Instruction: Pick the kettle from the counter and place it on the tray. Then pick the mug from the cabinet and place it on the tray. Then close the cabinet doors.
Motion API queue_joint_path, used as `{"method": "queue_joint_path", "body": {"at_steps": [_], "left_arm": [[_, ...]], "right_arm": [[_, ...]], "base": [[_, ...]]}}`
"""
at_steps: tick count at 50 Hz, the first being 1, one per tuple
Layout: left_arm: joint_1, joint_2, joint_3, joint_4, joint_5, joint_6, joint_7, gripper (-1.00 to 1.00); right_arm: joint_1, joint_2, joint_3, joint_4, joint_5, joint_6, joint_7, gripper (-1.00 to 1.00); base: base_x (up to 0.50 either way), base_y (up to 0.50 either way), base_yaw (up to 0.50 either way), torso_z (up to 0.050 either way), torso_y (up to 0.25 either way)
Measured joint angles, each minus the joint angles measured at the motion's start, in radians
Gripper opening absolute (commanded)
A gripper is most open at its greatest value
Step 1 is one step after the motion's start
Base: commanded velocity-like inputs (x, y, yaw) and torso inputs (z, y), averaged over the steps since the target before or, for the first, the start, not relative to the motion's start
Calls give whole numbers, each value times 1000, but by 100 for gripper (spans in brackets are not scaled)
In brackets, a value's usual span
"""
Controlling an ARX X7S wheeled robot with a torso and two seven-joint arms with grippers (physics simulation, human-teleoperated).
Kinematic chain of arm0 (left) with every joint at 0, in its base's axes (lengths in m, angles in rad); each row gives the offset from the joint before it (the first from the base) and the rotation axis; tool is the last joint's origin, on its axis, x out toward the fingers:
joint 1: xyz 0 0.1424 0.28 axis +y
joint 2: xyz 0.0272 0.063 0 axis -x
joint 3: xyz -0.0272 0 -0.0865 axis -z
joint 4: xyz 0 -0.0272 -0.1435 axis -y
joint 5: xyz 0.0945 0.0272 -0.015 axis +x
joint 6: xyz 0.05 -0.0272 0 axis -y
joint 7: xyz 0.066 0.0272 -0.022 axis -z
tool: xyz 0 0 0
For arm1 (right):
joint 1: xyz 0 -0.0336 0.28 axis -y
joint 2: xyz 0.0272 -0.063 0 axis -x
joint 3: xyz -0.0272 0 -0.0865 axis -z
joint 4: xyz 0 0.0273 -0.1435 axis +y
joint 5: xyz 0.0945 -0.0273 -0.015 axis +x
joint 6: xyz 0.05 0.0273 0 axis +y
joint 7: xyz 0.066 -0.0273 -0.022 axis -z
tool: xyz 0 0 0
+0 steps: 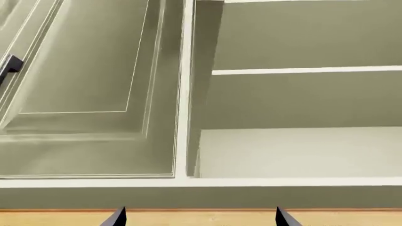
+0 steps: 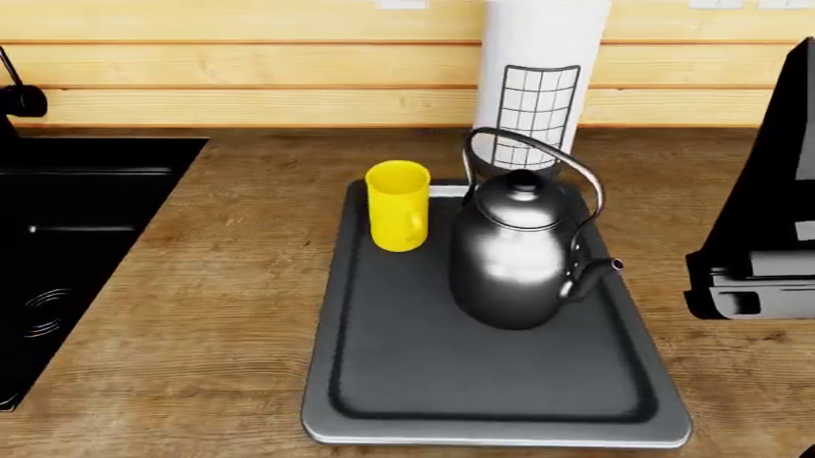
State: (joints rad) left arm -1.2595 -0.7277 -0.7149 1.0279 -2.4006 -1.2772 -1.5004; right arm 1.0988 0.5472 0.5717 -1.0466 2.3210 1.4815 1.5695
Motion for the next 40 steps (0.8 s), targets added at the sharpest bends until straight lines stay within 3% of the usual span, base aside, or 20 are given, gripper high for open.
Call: {"method": "queue_joint_path", "body": {"at_steps": [9, 17, 29, 40], "left_arm": [[7, 1, -7, -4, 3, -10, 7, 100], [17, -21, -13, -24, 22, -19, 5, 100], [1, -116, -53, -95, 102, -88, 25, 100], [-134, -190, 77, -197, 282, -145, 98, 100]], "right_arm": [[-7, -11, 7, 0, 2, 15, 1, 100], [-16, -10, 14, -1, 10, 11, 1, 100], [-56, -14, 41, -1, 20, 31, 1, 100], [-88, -13, 63, -1, 20, 42, 1, 100]], "base": [[0, 477, 0, 0, 0], [0, 0, 0, 0, 0], [0, 0, 0, 0, 0], [0, 0, 0, 0, 0]]}}
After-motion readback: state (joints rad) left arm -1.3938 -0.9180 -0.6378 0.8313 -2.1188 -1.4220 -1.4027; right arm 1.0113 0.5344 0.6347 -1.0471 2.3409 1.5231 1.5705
